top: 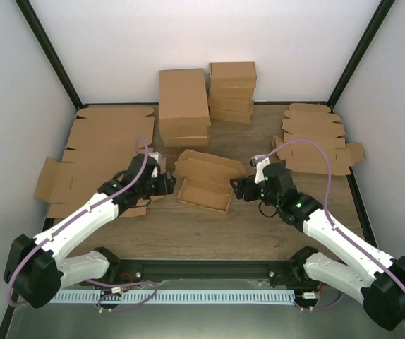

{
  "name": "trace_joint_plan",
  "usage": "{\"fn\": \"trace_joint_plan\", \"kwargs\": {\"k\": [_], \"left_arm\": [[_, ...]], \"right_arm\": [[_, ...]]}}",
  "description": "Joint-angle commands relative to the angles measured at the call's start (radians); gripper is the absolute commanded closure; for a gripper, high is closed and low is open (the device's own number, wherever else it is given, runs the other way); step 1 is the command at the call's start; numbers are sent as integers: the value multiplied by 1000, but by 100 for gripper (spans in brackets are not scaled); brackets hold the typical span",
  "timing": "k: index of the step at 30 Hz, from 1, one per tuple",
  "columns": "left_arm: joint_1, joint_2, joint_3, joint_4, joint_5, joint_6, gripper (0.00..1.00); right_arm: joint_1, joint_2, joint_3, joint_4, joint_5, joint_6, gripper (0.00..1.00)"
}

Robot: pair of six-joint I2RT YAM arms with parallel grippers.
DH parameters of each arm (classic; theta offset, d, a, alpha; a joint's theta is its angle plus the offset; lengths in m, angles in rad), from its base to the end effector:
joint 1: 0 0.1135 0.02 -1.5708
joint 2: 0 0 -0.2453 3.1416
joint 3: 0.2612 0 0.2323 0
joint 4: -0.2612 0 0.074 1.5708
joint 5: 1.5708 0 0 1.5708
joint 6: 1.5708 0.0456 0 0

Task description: Fold the paper box

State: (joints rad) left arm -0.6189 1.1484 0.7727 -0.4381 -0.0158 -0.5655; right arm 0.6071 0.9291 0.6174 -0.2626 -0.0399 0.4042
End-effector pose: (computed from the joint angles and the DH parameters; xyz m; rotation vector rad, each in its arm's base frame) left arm 0.1897 -0.1342 0.2238 0.0578 2.4528 -0.5285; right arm 0.1678 0.1188 0.2333 -0.2479 2.1982 0.6215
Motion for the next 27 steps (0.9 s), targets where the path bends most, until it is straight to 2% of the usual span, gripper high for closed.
{"fn": "trace_joint_plan", "kwargs": {"k": [1, 4, 6, 7, 11, 17, 27], "left_arm": [[113, -26, 11, -20, 113, 106, 29], [174, -26, 7, 25, 182, 126, 12], [206, -23, -6, 82, 247, 152, 2], [213, -24, -14, 125, 291, 181, 0], [214, -5, -26, 228, 334, 230, 0], [211, 83, -17, 330, 352, 160, 0], [207, 184, -2, 436, 359, 176, 7]], "right_arm": [[-68, -9, 11, 55, -113, -27, 17], [-90, -6, 17, 47, -106, -21, 1], [-90, -2, 13, 49, -115, -41, 0], [-90, 3, 13, 50, -131, -59, 0], [-90, 27, 3, 62, -120, -68, 0], [-91, 73, 37, 34, -9, -56, 0], [-92, 156, 48, 53, -21, -33, 1]]}}
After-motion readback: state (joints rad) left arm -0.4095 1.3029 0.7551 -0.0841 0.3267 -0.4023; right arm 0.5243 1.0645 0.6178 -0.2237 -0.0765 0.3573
